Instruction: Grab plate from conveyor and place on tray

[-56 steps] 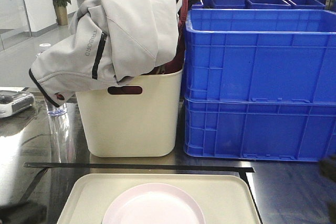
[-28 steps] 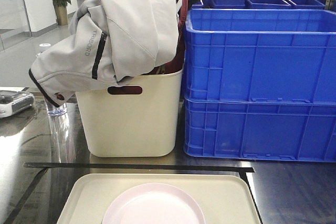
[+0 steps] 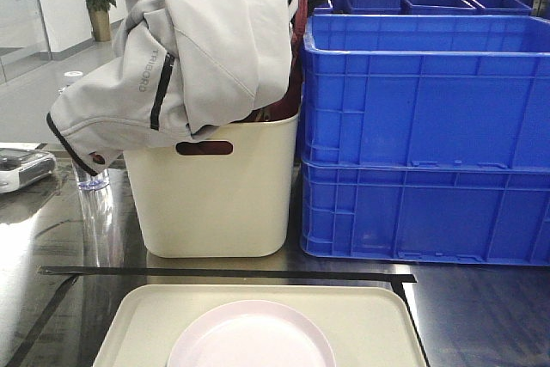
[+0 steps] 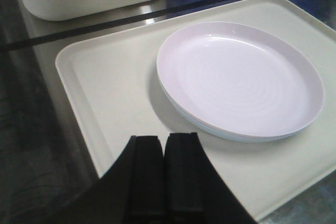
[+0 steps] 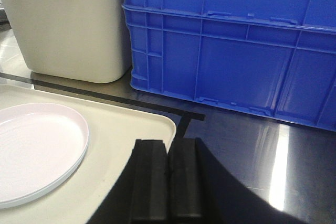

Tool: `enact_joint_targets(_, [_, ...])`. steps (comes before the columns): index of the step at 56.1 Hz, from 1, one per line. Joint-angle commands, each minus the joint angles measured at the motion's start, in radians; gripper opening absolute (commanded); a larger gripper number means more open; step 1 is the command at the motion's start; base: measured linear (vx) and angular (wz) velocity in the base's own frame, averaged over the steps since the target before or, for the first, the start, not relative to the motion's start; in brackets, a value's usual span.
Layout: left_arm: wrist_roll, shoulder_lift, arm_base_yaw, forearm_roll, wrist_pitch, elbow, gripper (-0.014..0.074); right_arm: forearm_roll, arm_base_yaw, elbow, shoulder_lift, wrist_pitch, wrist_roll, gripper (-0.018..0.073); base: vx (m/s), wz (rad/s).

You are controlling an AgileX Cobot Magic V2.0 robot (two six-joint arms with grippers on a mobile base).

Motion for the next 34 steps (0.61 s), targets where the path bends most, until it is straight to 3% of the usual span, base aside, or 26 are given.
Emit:
enact_joint_targets(1, [-0.053, -0.108, 0.002, 0.106, -0.124, 0.016, 0.0001, 0.001, -0.006, -0.027, 0.002, -0.081, -0.002, -0.0009, 0.0, 0.0])
enact_joint_targets(9, [-0.225, -0.333, 0.069, 0.29, -0.303, 0.179, 0.0002, 0.001, -0.006, -0.027, 0.002, -0.081, -0.002, -0.0009, 0.0, 0.0])
enact_joint_targets(16, [-0.34, -0.517, 0.116, 0.41, -0.348, 0.354, 0.0003, 0.001, -0.006, -0.027, 0.002, -0.081, -0.002, -0.0009, 0.0, 0.0])
enact_joint_targets(25, [-0.374, -0.728, 0.152, 0.441, -0.339, 0.553, 0.0003, 0.001, -0.006, -0.027, 0.002, -0.081, -0.002, -0.0009, 0.0, 0.0])
enact_joint_targets(27, [-0.373, -0.76, 0.158, 0.451, -0.265, 0.546, 0.0003, 0.001, -0.006, -0.027, 0.002, -0.081, -0.002, -0.0009, 0.0, 0.0])
enact_joint_targets(34, [-0.378, -0.75, 0.158, 0.47, -0.271, 0.546, 0.0003, 0.001, -0.006, -0.027, 0.002, -0.077, -0.002, -0.0009, 0.0, 0.0])
